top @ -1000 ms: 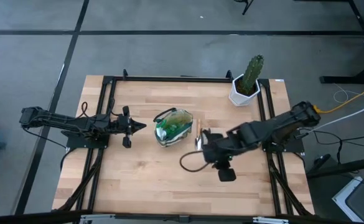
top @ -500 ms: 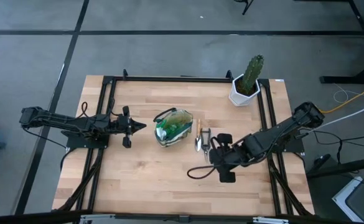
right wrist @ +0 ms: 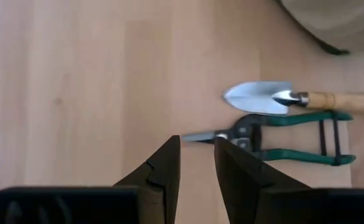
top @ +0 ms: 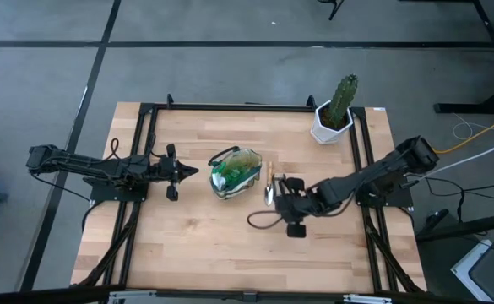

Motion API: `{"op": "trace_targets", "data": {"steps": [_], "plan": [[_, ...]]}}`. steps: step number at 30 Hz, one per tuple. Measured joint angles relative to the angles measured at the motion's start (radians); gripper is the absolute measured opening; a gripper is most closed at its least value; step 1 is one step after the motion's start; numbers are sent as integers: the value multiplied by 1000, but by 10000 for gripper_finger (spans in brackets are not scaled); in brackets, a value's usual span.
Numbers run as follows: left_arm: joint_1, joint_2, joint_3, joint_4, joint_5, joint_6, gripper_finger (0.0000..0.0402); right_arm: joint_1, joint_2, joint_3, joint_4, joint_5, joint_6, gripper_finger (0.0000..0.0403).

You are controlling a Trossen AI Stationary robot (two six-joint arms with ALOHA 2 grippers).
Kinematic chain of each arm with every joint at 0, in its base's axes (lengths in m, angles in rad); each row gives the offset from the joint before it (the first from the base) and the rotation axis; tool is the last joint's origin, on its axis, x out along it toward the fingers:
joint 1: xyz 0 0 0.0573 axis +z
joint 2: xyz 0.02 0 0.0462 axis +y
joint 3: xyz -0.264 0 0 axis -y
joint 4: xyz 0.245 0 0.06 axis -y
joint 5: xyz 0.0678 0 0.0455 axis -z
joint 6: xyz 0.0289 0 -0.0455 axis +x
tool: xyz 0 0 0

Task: Pick & Place Garden tools in Gardening bag
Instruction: Put the shear scissors into the gardening bag

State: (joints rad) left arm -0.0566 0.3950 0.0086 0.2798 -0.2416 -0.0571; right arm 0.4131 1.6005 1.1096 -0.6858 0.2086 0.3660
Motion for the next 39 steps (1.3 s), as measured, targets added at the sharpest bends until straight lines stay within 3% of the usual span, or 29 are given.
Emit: {"op": "trace_targets", "data": {"steps": [11, 28, 39], "plan": [[0, 0, 0, 0, 0, 0, 4, -174, 2, -125, 181, 1, 36, 101], [0, 0, 0, 0, 0, 0, 4, -296, 69, -130, 76, -2, 490, 204], [0, 0, 0, 0, 0, 0, 4, -303, 71, -130, 48, 9, 504, 209]]}}
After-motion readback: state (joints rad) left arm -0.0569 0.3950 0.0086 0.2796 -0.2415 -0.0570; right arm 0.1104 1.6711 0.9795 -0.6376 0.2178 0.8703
